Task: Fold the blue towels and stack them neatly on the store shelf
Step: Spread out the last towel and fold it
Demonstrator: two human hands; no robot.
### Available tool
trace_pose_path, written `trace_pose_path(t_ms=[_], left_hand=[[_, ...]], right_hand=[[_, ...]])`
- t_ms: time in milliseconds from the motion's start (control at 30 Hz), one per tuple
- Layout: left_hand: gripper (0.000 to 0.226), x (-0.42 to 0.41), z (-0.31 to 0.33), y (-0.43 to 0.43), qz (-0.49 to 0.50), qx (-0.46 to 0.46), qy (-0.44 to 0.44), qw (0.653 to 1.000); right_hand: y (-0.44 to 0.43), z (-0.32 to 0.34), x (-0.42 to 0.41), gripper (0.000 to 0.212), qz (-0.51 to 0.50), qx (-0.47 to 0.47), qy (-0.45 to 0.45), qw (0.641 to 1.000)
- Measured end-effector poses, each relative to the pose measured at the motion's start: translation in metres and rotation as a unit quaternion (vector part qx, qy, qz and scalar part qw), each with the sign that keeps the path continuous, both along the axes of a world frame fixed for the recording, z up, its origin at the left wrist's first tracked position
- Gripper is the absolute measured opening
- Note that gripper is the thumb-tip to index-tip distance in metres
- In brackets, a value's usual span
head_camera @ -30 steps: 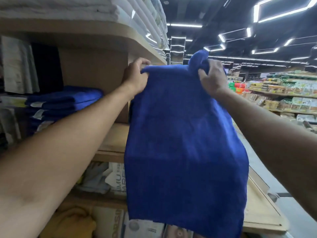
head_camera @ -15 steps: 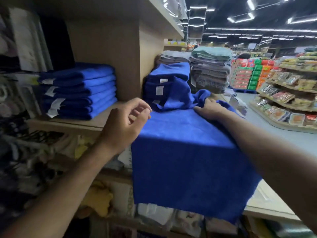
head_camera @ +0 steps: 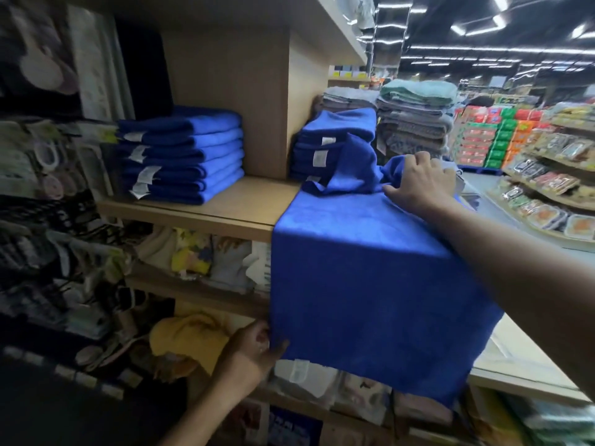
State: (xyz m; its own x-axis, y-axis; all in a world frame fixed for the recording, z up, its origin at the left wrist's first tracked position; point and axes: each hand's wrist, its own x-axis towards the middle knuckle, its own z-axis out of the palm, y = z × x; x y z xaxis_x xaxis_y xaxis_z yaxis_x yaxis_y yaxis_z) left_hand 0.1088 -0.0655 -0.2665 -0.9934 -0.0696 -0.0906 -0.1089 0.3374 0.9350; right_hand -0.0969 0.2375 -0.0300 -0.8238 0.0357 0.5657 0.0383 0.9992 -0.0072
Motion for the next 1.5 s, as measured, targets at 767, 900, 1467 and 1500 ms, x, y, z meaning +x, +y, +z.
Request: trace_pose_path(t_ms=[767,900,1467,1500], left_hand=[[0.044,-0.008,0.228,0.066,-0.210,0.188,-0.019,0.959],[0.046,-0.060,0.271,0.059,-0.076,0.027,0.163,0.983],[0.011,-0.258,0.269,0.110,0.093,-0.211,0.278,0.932],[0.008,-0.257,0.269,0.111,0.089,-0.218,0.293,0.926]], right_hand=[[-0.017,-0.025,0.176,0.020,0.447,-0.423,-0.018,0.788],[-0.006,-0.005,0.149,0.049,0.382,-0.479,-0.020,0.790],[0.000,-0.019,0.126,0.022,0.360,-0.416,-0.066,0.832],[0.000,-0.020,0.124,0.021,0.360,-0.416,-0.060,0.832]])
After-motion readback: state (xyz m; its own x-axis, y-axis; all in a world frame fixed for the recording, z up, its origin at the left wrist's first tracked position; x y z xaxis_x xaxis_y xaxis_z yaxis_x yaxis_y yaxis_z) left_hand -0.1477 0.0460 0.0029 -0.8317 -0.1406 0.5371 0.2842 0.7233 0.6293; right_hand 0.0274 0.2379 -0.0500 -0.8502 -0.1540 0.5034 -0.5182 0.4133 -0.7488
